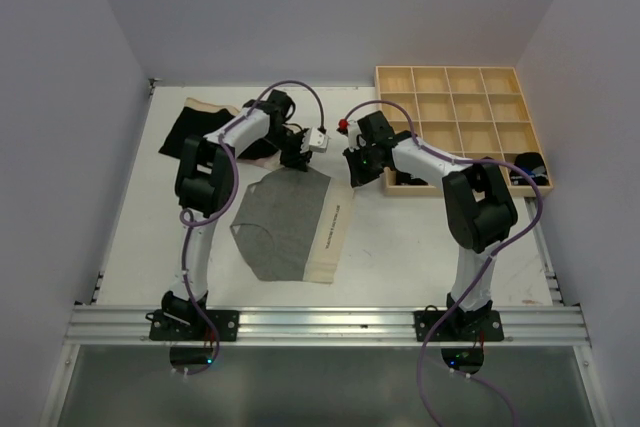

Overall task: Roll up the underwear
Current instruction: Fold the underwear

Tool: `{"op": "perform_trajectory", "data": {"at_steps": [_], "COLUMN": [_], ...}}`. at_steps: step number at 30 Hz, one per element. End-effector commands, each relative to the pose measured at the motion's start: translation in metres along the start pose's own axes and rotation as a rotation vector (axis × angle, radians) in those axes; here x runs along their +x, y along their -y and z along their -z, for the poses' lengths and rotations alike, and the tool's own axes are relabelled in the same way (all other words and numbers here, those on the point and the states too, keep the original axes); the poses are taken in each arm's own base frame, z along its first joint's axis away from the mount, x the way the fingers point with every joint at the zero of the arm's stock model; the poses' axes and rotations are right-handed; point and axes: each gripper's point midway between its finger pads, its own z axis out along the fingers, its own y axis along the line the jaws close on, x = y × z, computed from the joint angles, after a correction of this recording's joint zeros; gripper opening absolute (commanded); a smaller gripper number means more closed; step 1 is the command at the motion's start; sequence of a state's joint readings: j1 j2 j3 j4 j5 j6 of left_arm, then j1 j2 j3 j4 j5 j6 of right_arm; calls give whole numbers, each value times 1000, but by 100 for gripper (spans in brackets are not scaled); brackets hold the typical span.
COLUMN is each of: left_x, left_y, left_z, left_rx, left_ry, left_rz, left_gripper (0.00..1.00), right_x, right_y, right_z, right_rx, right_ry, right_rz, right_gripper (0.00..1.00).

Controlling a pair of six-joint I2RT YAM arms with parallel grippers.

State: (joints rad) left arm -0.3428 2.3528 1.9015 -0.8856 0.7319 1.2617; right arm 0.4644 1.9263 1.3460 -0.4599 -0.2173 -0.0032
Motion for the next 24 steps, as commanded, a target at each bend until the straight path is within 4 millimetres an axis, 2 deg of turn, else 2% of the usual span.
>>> {"op": "perform_trajectory", "data": {"at_steps": [1,5,7,9,10,11,13,17,18,19,24], "left_x": [5,14,19,21,21,20,12,-11,-24,-27,-43], "left_y": [-12,-5,-1,2,3,3,-2,-17,-25,-28,-34], "left_z": [-2,-4,-3,-3,-3,-2,2,17,27,33,60], "left_rx": [-19,-1,8,12,11,9,-14,-102,-146,-170,-266], "left_ry": [-10,-35,-52,-61,-61,-59,-41,15,34,39,36], "left_rz": [-13,4,17,28,43,46,62,70,38,51,25], "left_gripper": [34,34,31,22,14,9,0,0,0,0,0], "right_x": [-22,-25,-25,-28,-27,-34,-36,-64,-67,-76,-87], "right_y": [0,1,4,7,9,11,15,24,26,26,22], "right_z": [18,17,14,12,6,7,1,9,12,17,38], "right_rx": [18,24,34,39,40,43,50,64,67,65,42], "right_ry": [61,66,60,65,56,70,65,123,127,149,184], "right_rz": [24,29,31,31,28,27,24,19,16,18,25], "right_gripper": [0,0,0,0,0,0,0,0,0,0,0]}}
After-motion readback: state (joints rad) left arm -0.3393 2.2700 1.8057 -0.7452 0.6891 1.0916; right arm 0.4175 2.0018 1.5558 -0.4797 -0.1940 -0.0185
